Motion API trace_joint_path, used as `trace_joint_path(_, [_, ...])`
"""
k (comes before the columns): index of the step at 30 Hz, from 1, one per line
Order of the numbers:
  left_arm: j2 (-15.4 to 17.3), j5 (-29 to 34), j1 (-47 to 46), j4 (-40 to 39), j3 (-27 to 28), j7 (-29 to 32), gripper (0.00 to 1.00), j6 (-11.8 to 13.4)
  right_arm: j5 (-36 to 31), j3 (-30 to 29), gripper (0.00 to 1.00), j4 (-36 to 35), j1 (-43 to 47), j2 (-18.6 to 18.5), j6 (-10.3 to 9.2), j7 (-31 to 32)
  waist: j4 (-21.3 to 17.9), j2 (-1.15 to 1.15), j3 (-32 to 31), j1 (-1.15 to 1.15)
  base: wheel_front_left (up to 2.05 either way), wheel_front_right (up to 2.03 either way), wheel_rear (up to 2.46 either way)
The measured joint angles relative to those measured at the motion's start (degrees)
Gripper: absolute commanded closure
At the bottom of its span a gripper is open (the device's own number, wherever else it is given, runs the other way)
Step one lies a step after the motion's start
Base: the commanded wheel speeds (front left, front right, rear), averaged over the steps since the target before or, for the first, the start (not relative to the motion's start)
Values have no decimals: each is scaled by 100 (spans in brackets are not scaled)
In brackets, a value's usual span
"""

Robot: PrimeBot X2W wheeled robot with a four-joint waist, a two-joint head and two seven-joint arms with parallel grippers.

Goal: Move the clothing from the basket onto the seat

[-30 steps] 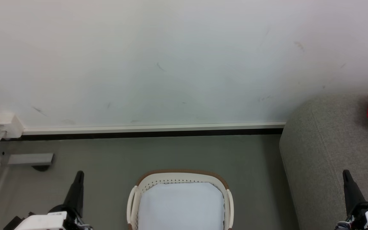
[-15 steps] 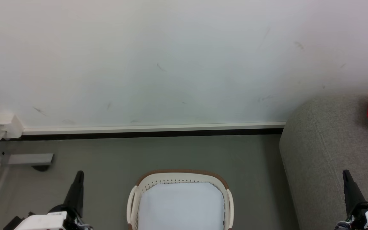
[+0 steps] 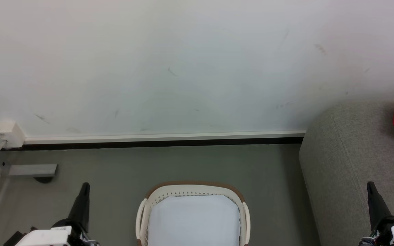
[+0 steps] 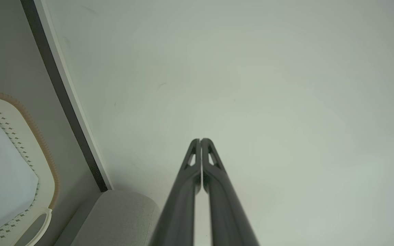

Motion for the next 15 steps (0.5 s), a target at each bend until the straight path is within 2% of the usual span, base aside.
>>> trace_joint_path(15, [1,0,0,0,0,0,100,0,-1,-5,100,0,-1,3,0,12,0,0,0,0,0,0,0])
